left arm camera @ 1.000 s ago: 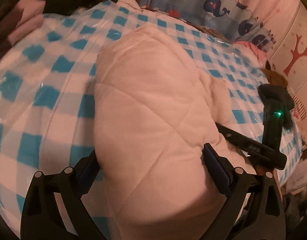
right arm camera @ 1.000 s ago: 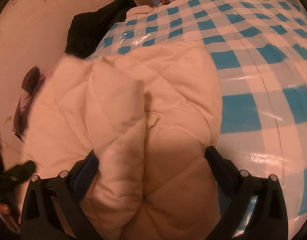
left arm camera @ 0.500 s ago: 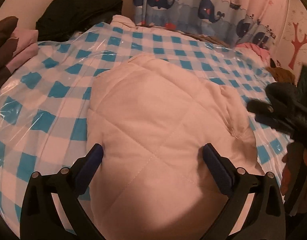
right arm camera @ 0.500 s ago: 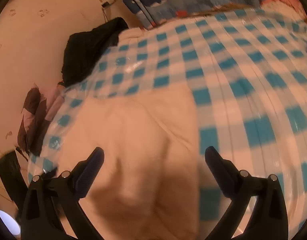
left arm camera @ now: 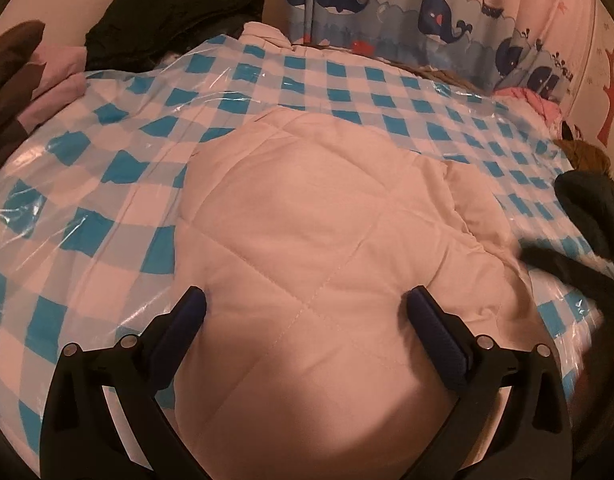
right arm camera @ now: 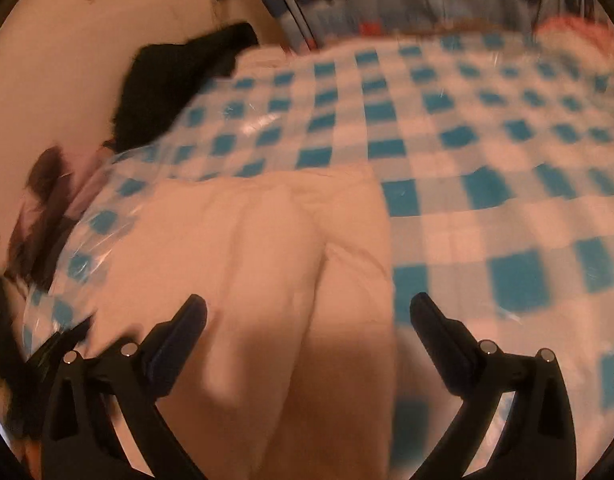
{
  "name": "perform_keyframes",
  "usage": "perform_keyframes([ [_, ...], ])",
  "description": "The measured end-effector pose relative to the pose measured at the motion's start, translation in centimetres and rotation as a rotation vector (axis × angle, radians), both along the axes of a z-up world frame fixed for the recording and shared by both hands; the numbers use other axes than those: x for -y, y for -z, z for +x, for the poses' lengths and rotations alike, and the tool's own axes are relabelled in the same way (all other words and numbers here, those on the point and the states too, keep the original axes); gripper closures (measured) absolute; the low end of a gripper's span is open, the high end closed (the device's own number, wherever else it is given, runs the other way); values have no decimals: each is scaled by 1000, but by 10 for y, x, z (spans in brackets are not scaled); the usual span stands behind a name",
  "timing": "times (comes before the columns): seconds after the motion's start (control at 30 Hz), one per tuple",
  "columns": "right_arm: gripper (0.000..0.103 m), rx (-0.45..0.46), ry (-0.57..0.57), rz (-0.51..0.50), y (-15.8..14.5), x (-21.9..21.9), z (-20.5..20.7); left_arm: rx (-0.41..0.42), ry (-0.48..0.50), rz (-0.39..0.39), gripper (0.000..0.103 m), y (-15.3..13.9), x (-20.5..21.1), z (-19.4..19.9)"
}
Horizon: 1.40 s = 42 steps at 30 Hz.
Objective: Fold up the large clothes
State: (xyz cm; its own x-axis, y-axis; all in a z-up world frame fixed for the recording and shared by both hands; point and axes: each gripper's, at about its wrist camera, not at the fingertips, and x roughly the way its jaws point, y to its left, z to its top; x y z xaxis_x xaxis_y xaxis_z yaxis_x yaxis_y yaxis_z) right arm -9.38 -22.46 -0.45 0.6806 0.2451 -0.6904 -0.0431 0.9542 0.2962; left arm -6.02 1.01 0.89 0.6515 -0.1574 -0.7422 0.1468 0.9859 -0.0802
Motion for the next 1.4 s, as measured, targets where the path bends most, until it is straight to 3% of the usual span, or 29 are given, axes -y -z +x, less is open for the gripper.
perform_keyframes([
  [0.03, 5, -37, -19, -103, 16, -13, -10, 4, -2, 8, 6, 0, 2, -1],
  [0.07, 6, -59, -40, -137, 31, -20, -9, 6, 0, 19, 6, 0, 4, -1],
  [0.13, 6, -98, -44, -82, 54, -16, -1, 16, 19, 98, 6, 3, 17, -5],
  [0.23, 6, -125, -51, -112, 40, -15, 3, 10, 29, 68, 7, -12, 12, -16],
  [0.3, 6, -86, -22, -122, 22, -12, -15, 34, 27, 34, 7, -21, 5, -32],
  [0.37, 6, -28, 0, -121, 14, -10, -39, 36, 36, 61, 7, -15, 5, -37],
  [0.43, 6, -50, -20, -161, 30, -16, -43, 36, 40, 42, 6, -6, 1, -39],
  [0.53, 6, -134, -24, -25, 50, -1, -30, 45, 45, 121, 6, -4, 15, -44],
  [0.63, 6, -81, 5, -51, 28, -1, -45, 26, 22, 94, 7, -14, 9, -50],
  [0.77, 6, 124, 13, -47, -8, -12, -92, 39, 12, 100, 7, -22, 4, -65],
  [0.83, 6, 69, -12, -97, -1, -24, -87, 37, 13, 92, 7, -25, 2, -73],
  [0.87, 6, -24, -44, -151, 16, -33, -77, 37, 13, 91, 7, -27, 2, -78],
  [0.97, 6, -97, -29, -45, 34, -23, -67, 6, 40, 95, 7, -32, 5, -92],
  [1.17, 6, 4, 2, -29, -4, -27, -100, -6, 33, 73, 7, -46, -8, -121],
  [1.23, 6, 13, 4, -19, -13, -28, -108, -18, 31, 39, 7, -49, -16, -127],
  [1.4, 6, 25, 15, -35, -31, -42, -130, -2, 22, 48, 7, -59, -25, -141],
])
